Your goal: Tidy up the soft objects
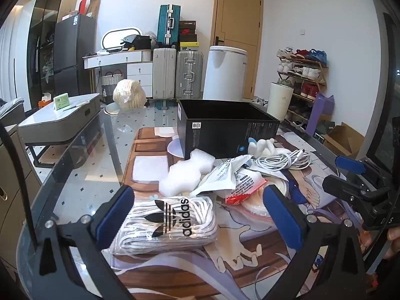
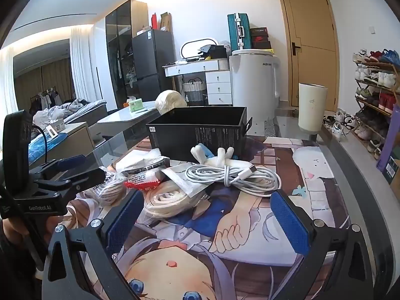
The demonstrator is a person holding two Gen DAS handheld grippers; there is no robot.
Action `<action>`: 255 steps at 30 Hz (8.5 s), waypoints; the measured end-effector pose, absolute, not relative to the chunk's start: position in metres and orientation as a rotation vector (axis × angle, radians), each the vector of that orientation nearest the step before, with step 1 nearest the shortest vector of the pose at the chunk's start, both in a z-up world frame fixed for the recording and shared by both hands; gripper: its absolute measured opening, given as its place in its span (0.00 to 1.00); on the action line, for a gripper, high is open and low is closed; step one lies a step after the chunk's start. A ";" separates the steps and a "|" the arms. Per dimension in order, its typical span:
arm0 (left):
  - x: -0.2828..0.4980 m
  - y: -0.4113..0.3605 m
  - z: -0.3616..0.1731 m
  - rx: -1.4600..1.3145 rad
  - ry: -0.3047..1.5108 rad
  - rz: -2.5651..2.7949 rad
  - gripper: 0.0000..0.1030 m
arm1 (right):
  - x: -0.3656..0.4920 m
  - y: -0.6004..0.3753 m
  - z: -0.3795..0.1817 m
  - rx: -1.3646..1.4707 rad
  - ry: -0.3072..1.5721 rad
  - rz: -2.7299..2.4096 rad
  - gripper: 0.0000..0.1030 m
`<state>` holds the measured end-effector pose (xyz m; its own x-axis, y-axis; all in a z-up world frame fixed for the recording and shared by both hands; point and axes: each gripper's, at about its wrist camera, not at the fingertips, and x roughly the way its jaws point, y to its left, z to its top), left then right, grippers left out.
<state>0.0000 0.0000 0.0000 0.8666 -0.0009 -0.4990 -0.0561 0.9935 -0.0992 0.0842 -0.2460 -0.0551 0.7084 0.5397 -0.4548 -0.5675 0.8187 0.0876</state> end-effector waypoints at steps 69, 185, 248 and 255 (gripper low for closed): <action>-0.001 0.000 -0.003 -0.101 0.520 0.029 1.00 | 0.086 -0.238 -0.062 -0.104 0.515 0.643 1.00; 0.030 0.021 -0.022 -0.054 0.817 0.046 0.81 | 0.184 -0.218 -0.072 -0.351 0.811 0.799 0.79; 0.057 0.031 -0.014 0.114 0.956 -0.272 0.88 | 0.149 -0.247 -0.051 -0.212 0.759 0.893 0.22; 0.056 0.029 -0.013 0.175 1.018 -0.428 0.88 | 0.149 -0.248 -0.050 -0.197 0.758 0.896 0.22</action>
<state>0.0561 0.0293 -0.0133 0.4515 -0.2641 -0.8523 0.4247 0.9037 -0.0550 0.1491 -0.2483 -0.0500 0.3887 0.6324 -0.6700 -0.7653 0.6266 0.1475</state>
